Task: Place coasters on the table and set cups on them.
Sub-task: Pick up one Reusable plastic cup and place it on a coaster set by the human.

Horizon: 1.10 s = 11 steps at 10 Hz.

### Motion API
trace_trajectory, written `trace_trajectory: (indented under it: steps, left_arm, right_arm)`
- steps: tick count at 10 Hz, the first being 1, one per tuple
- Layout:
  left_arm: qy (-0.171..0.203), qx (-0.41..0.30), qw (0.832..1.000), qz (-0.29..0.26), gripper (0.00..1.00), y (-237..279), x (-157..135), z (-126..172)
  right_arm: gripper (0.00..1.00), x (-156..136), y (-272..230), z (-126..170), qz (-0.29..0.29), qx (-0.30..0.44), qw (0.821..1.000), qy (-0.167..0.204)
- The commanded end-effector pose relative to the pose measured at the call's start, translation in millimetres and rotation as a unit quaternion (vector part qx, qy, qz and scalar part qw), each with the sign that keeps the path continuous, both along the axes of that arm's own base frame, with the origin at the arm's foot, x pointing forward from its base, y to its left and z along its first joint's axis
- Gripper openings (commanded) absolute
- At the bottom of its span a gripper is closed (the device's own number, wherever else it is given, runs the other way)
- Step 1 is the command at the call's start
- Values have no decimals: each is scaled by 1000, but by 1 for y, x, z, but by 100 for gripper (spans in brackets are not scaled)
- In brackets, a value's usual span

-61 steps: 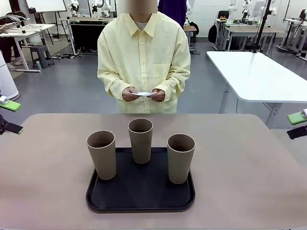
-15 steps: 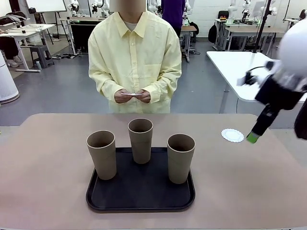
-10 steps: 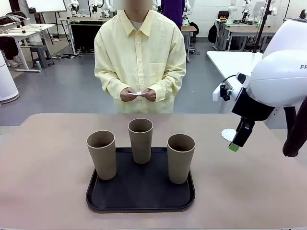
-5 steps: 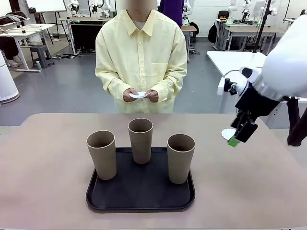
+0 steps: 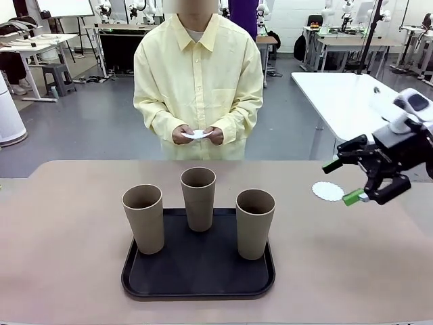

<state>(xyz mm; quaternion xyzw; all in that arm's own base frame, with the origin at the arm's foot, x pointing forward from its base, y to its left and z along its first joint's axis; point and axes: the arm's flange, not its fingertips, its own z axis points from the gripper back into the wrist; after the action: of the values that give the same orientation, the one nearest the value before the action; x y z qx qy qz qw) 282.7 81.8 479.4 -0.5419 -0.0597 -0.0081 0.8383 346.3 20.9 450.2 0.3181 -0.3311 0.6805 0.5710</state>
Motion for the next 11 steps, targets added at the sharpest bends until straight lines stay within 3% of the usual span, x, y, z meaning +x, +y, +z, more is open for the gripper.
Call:
trace_trajectory:
  steps: [1,4,7,9,11]
  left_arm:
    - [-5,-3,1000,-2,100,1,-1,1]
    - [-5,-3,1000,-2,100,1,-1,1]
    - [-5,-3,1000,-2,100,1,-1,1]
    - [-5,-3,1000,-2,100,1,-1,1]
    - [-5,-3,1000,-2,100,1,-1,1]
  right_arm:
    - [100,16,-13,-45,18,73,996,50]
    - [100,26,-6,-95,-67,79,994,38]
    - [100,36,10,-126,-91,67,993,21]
    - [100,41,15,-140,-89,82,992,41]
    - [100,43,14,-129,-88,68,993,47]
